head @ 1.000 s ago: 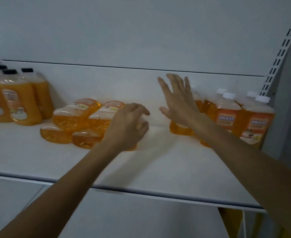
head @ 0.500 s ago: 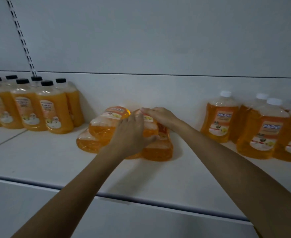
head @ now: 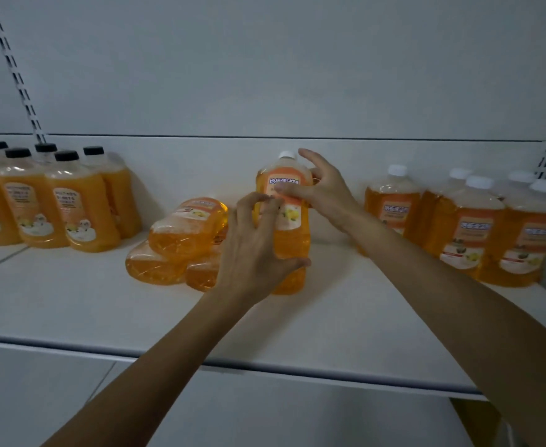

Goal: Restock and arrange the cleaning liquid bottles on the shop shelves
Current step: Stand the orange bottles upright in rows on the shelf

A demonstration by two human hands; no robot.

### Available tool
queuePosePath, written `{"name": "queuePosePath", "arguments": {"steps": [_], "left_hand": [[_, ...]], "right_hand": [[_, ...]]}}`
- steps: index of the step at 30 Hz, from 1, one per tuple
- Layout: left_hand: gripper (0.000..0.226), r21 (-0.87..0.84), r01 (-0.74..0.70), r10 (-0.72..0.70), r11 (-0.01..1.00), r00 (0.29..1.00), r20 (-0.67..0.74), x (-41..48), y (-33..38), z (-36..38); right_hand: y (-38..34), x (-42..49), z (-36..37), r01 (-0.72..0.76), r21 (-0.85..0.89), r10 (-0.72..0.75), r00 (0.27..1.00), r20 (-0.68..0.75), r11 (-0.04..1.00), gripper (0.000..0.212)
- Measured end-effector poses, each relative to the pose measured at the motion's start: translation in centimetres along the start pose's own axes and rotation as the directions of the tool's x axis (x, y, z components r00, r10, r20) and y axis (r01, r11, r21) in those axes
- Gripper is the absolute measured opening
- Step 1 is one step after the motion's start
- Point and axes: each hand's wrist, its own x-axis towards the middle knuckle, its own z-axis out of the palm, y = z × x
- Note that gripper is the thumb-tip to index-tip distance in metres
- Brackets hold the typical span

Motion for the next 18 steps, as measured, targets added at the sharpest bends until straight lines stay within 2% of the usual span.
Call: {"name": "queuePosePath", "arguments": {"steps": [4, 7, 10, 12, 15, 18], "left_hand": [[0.126, -0.102, 0.063, -0.056, 0.993, 0.996, 0.071, -0.1, 3.4, 1.6], [0.130, -0.308, 0.050, -0.021, 0.950, 0.995, 0.097, -0.4, 5.8, 3.4], [0.127, -0.611, 0.053, 0.055, 0.790, 0.986, 0.157, -0.8, 8.4, 4.4], [0.111, -0.761, 0.057, 0.161, 0.647, 0.964, 0.209, -1.4, 9.7, 4.9], [0.102, -0.823, 0.076, 0.241, 0.563, 0.937, 0.252, -2.3, 10.7, 6.4], [0.110, -0.803, 0.110, 0.260, 0.585, 0.913, 0.314, -3.1, 11.2, 7.8]], "right_hand": [[-1.0, -2.4, -4.0, 0.100, -0.073, -0.104, 0.993, -0.053, 0.992, 0.085], [-1.8, -4.2, -6.9, 0.178, -0.137, -0.186, 0.981, -0.051, 0.974, 0.086], [-2.4, -6.2, -10.2, 0.208, -0.206, -0.221, 0.974, -0.043, 0.956, 0.089], [-2.2, -7.7, -12.2, 0.189, -0.236, -0.204, 0.978, -0.039, 0.953, 0.088], [-1.1, -9.9, -14.1, 0.142, -0.235, -0.148, 0.989, -0.007, 0.962, 0.079], [0.1, -11.3, -14.9, 0.132, -0.305, -0.127, 0.991, 0.033, 0.943, 0.081]]}}
